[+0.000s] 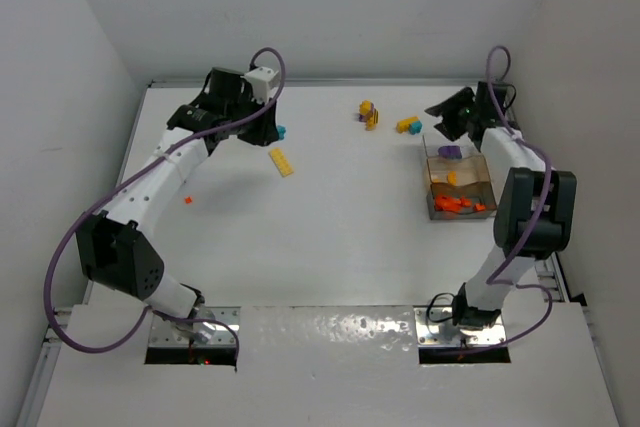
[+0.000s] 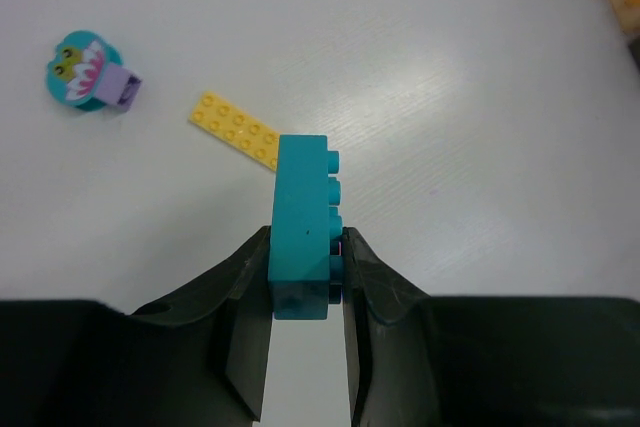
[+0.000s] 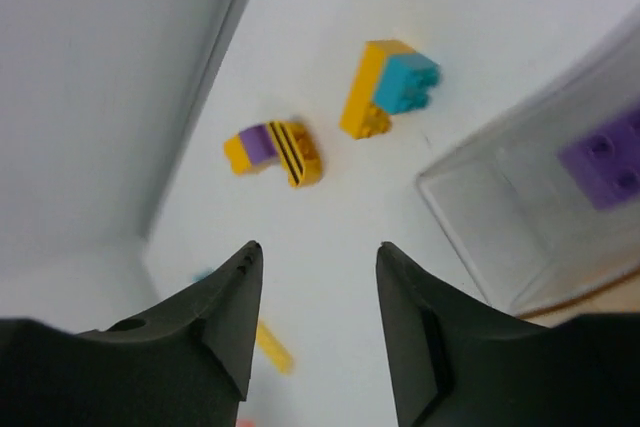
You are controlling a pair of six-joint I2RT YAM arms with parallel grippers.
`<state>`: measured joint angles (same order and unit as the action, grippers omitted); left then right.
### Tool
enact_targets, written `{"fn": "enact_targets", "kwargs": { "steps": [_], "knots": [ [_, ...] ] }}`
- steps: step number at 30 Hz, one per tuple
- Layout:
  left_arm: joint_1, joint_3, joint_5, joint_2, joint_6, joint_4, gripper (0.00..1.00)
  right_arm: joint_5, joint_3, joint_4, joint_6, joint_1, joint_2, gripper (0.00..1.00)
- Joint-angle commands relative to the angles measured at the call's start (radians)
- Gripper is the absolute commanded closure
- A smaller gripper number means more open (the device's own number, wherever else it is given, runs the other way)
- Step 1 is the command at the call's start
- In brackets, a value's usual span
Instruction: Sort the legos into containers by color
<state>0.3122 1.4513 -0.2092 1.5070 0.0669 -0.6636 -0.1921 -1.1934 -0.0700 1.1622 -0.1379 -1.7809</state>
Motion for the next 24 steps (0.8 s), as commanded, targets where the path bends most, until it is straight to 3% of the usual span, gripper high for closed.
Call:
{"fn": "enact_targets", "kwargs": {
  "steps": [1,3,4,8,11,14,18,24],
  "knots": [
    [-0.012,0.038,-0.233,-0.036,0.117,0.010,1.00,-0.139,-0.101,-0.016,-0.551,0.097,0.095,0.49],
    [-0.012,0.053,-0.368,-0.028,0.272,-0.014,1.00,-0.161,-0.097,-0.056,-0.814,0.188,0.148,0.43],
    [-0.012,0.061,-0.498,-0.013,0.337,-0.068,1.00,-0.170,-0.086,-0.104,-1.051,0.284,0.190,0.39],
    [-0.010,0.139,-0.678,0.063,0.604,-0.256,1.00,-0.259,-0.029,-0.151,-1.341,0.440,0.254,0.36],
    [-0.007,0.182,-0.696,0.091,0.752,-0.349,1.00,-0.320,0.027,-0.081,-1.381,0.506,0.305,0.34],
    [-0.004,0.187,-0.723,0.084,0.870,-0.410,1.00,-0.383,0.069,0.013,-1.406,0.592,0.336,0.24],
    [-0.001,0.196,-0.763,0.081,0.970,-0.493,1.00,-0.415,0.054,0.061,-1.394,0.652,0.328,0.26],
    [0.010,0.164,-0.799,0.055,0.930,-0.464,1.00,-0.477,0.015,0.064,-1.371,0.731,0.279,0.30]
  ]
}}
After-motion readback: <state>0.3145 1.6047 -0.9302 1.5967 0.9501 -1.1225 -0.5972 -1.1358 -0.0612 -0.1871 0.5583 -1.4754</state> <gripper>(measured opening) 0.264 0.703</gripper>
